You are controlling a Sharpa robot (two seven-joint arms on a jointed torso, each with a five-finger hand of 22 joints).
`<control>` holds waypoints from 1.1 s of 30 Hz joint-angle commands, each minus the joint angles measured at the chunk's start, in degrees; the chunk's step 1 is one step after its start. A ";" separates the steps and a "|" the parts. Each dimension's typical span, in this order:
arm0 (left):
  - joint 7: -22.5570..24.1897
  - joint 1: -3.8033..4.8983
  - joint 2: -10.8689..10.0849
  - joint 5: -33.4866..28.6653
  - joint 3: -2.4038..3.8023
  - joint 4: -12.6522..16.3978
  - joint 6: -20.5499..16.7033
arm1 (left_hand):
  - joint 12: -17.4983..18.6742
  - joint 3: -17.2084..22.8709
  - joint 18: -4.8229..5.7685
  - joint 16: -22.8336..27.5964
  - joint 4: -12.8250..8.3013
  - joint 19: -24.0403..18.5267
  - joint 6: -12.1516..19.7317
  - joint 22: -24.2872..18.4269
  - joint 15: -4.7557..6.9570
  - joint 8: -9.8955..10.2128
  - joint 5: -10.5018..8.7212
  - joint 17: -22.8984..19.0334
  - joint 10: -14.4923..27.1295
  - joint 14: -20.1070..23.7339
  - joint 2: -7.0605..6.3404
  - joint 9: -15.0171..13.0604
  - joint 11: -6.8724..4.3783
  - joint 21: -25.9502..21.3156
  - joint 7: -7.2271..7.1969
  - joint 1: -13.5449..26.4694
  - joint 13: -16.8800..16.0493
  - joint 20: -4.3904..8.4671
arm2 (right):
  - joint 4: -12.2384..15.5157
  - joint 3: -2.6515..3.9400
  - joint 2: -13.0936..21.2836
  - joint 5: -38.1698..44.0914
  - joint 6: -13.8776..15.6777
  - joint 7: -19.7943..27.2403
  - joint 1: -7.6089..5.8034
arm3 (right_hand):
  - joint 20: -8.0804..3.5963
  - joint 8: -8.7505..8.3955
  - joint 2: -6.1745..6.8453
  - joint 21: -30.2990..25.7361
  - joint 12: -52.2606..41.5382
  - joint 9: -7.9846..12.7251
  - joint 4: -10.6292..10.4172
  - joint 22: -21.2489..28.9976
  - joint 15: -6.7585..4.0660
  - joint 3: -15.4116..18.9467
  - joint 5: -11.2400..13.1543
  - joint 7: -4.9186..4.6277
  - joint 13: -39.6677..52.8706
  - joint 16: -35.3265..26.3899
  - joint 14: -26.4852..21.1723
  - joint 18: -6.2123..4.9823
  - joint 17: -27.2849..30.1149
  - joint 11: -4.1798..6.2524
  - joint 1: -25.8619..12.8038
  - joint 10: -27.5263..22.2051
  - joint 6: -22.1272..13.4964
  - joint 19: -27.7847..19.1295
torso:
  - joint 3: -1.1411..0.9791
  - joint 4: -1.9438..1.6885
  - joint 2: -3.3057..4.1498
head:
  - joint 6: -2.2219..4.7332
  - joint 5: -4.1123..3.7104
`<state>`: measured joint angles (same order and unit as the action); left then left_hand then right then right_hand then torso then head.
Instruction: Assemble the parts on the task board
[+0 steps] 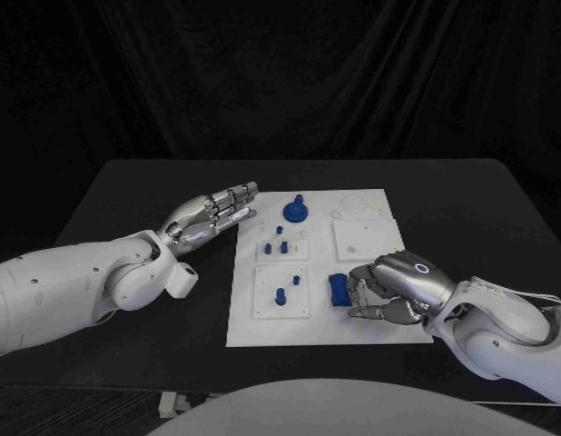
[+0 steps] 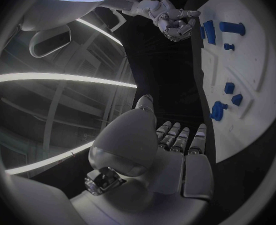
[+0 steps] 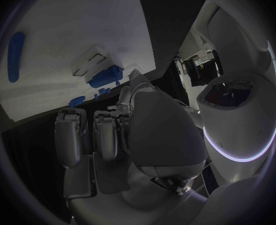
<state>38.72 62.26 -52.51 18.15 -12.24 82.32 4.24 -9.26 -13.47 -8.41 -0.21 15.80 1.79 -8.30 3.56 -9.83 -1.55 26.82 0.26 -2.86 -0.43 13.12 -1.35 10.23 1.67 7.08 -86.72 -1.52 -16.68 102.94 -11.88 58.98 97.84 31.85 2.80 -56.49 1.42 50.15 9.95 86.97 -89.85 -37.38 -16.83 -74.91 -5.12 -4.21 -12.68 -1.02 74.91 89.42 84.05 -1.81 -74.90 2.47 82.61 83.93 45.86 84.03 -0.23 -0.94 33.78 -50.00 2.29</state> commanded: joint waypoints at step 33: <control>1.69 -0.07 0.58 -0.14 0.05 -0.46 1.72 | -0.36 0.64 -0.46 -0.37 0.16 0.11 -0.63 0.07 -0.15 -0.39 0.25 0.06 -0.25 -0.28 -0.01 -0.13 -0.22 0.25 1.13 -0.84 -0.09 -0.18 | -3.33 0.03 -4.32 1.45 -0.03 -3.35 0.40 | -0.78 -2.27 -0.38 -0.54 -0.15 -1.37 0.75 -13.90 -0.67 -6.62 -25.99 0.03 15.09 0.05 5.58 0.92 -13.17 0.22 1.13 6.07 -0.39 4.54 | 0.02 -0.02 0.06 | 0.00 0.04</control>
<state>38.73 62.25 -52.02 18.16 -12.24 81.79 5.08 -9.26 -13.32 -8.41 -0.21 15.96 1.79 -8.71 3.54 -9.83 -1.55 26.79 0.26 -2.86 -0.43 13.14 -1.40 10.23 1.67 7.49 -87.16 -1.56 -16.68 99.62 -11.87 54.69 99.01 32.43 1.35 -56.24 1.01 48.08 9.27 86.63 -89.85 -38.65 -16.12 -74.95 -5.54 -10.62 -38.78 -0.63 74.91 89.42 84.05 -1.80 -74.90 2.46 83.75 83.93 45.44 84.04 -0.23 -0.97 33.78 -50.00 2.27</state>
